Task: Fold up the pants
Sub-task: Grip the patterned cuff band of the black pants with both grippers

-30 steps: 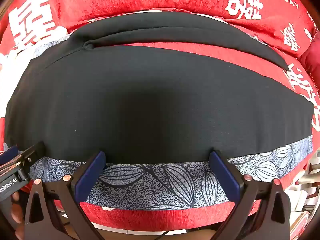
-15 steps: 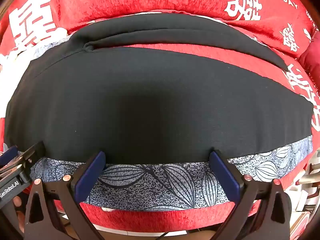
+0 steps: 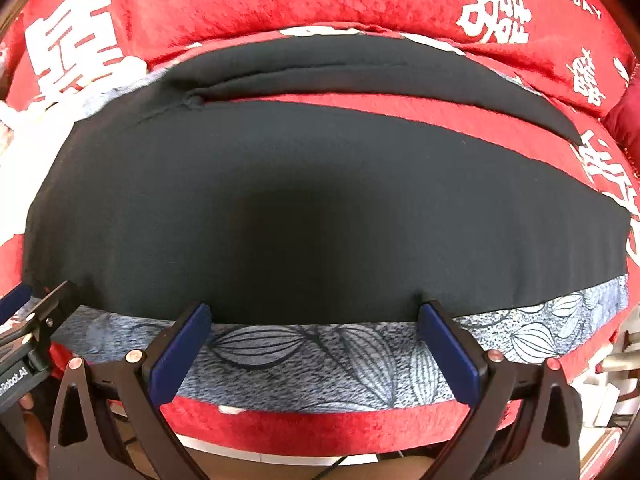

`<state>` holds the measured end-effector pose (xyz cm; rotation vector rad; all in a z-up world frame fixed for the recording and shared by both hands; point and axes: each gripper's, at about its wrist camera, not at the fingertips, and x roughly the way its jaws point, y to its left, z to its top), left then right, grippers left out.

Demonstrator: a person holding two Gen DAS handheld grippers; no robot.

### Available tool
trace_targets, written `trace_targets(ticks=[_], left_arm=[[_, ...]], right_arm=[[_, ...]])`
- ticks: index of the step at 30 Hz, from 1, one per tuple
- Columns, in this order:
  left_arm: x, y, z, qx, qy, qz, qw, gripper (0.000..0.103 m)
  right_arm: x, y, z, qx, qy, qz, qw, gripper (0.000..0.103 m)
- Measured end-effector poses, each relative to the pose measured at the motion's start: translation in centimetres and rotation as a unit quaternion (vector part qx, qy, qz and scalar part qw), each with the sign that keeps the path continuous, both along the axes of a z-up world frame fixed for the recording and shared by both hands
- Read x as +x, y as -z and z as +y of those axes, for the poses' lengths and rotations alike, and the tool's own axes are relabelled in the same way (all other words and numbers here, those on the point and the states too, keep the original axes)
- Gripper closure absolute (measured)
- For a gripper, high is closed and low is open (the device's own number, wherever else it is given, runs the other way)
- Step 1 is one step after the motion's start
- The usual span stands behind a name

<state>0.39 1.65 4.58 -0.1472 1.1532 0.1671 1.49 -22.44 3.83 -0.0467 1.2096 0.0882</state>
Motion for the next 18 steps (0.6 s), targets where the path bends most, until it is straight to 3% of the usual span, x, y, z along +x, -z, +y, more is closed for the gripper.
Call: trace_targets(ticks=[10, 18], left_arm=[[-2.4, -1.0, -0.5, 0.008, -0.014, -0.015, 0.9998, 0.000], [-3.2, -0.6, -0.4, 0.004, -0.025, -0.010, 0.9996, 0.000]], right_arm=[[-0.6, -3.0, 2.9, 0.003, -0.050, -0.048, 0.998, 0.000], [-1.6, -2.6, 3.7, 0.003, -0.057, -0.048, 0.997, 0.000]])
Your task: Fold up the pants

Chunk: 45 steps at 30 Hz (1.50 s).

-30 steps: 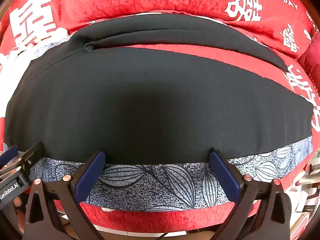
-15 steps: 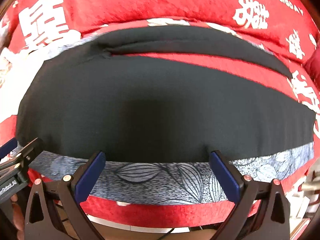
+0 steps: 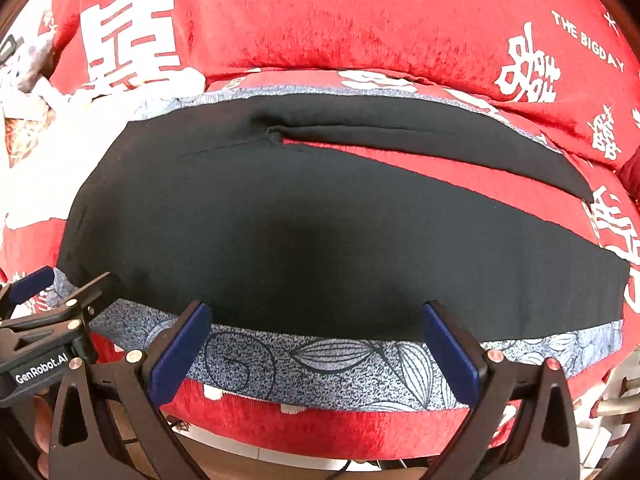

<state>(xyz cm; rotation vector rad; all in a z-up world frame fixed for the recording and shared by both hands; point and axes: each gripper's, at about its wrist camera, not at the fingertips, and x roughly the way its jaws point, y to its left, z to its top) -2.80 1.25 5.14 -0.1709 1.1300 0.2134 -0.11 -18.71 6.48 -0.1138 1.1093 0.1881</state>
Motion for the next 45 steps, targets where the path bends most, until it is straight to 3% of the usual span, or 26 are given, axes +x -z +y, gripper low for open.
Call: trace_targets(ticks=[9, 23, 29, 38, 45], left_arm=[[0.3, 0.8, 0.8, -0.012, -0.009, 0.013, 0.9998, 0.000], [4.7, 0.3, 1.7, -0.017, 0.003, 0.029, 0.9994, 0.000], [8.1, 0.0, 2.5, -0.026, 0.007, 0.036, 0.9990, 0.000], [14.0, 0.9, 3.7, -0.038, 0.007, 0.058, 0.9976, 0.000], [17.5, 2.1, 4.4, -0.036, 0.010, 0.073, 0.9966, 0.000]], right_arm=[[-0.2, 0.2, 1.3, -0.026, -0.013, -0.004, 1.000, 0.000], [3.4, -0.6, 2.8, -0.033, -0.035, -0.021, 0.999, 0.000], [7.1, -1.7, 3.0, -0.037, -0.056, -0.033, 0.997, 0.000], [14.4, -1.8, 4.1, -0.031, -0.134, -0.028, 0.990, 0.000], [20.2, -0.5, 6.2, -0.008, -0.221, -0.001, 0.975, 0.000]])
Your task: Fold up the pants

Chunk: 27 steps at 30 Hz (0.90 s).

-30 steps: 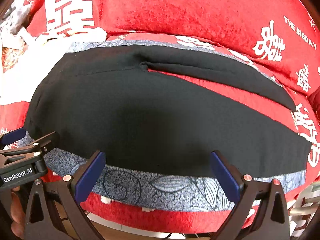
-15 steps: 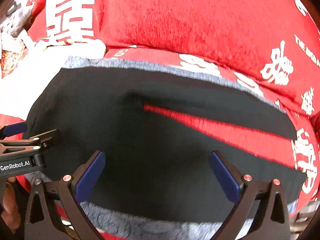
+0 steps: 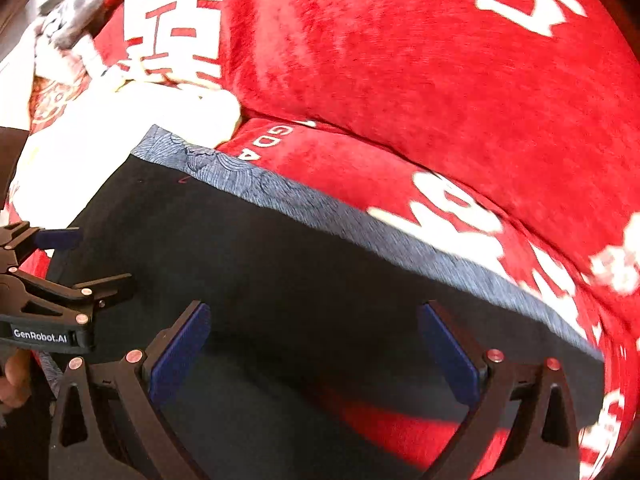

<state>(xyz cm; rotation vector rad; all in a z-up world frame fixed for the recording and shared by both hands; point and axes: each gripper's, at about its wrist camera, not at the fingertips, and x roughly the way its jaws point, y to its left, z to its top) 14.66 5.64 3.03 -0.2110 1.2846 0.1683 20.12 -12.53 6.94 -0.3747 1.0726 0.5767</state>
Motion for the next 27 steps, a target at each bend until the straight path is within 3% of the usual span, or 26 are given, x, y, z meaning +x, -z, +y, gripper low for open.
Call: trace_targets(ticks=[6, 12, 19, 23, 25, 26, 27], left_arm=[[1.3, 0.9, 0.9, -0.009, -0.003, 0.009, 0.9999, 0.000], [1.2, 1.1, 1.3, -0.013, -0.001, 0.006, 0.9999, 0.000], [1.5, 1.3, 1.3, -0.007, 0.005, 0.000, 1.0000, 0.000], [2.0, 1.4, 1.4, -0.009, 0.005, -0.002, 1.0000, 0.000], [2.0, 1.4, 1.7, -0.015, 0.000, -0.001, 0.9999, 0.000], [2.1, 1.4, 1.9, -0.020, -0.003, -0.001, 0.9998, 0.000], [2.2, 1.4, 2.1, -0.026, -0.007, -0.001, 0.9996, 0.000]], right_arm=[[4.4, 1.7, 3.7, 0.000, -0.098, 0.012, 0.995, 0.000], [7.5, 4.9, 7.0, -0.004, -0.193, 0.059, 0.979, 0.000], [9.3, 8.0, 7.7, 0.011, -0.231, 0.116, 0.966, 0.000], [9.6, 8.3, 7.7, 0.022, -0.240, 0.124, 0.963, 0.000], [9.3, 8.0, 7.9, 0.023, -0.246, 0.132, 0.960, 0.008], [9.0, 7.6, 7.9, 0.031, -0.254, 0.137, 0.957, 0.026], [8.6, 6.9, 7.9, 0.043, -0.262, 0.148, 0.953, 0.057]])
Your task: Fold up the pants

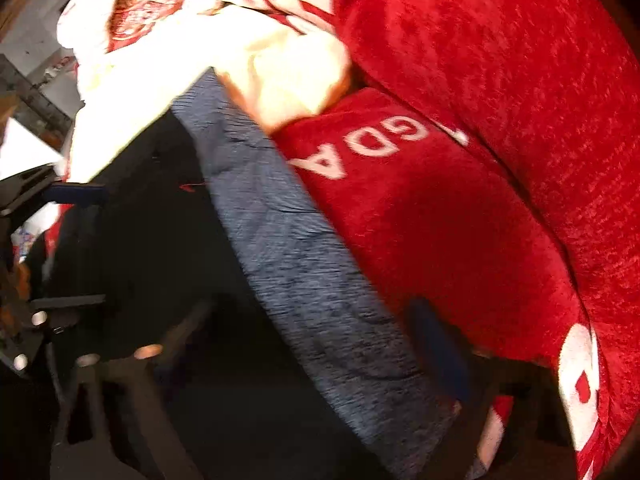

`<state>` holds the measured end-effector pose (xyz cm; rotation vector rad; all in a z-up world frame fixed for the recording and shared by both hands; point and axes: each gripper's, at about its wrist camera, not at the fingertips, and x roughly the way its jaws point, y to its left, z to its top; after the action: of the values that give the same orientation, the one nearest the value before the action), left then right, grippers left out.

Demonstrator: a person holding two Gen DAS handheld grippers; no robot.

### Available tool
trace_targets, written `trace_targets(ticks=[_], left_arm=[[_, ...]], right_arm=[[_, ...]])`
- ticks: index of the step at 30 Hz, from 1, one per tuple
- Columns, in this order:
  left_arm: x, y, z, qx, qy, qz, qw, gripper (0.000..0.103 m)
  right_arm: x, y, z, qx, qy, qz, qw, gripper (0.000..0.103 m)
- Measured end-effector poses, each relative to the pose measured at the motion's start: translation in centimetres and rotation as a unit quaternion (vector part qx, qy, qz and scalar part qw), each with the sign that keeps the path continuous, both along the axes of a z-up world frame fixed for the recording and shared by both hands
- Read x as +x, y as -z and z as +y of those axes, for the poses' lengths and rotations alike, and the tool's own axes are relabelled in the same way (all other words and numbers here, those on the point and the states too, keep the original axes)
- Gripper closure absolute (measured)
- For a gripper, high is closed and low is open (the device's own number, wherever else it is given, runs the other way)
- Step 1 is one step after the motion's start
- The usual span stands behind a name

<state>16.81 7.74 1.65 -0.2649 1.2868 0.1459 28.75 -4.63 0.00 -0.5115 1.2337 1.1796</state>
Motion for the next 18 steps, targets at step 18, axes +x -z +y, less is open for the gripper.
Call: trace_targets(ticks=[18], left_arm=[[8.1, 0.6, 3.2, -0.095, -0.126, 0.060, 0.9856, 0.000]], right_arm=[[-5.9, -3.6, 0.3, -0.024, 0.027, -0.191, 0.981, 0.094]])
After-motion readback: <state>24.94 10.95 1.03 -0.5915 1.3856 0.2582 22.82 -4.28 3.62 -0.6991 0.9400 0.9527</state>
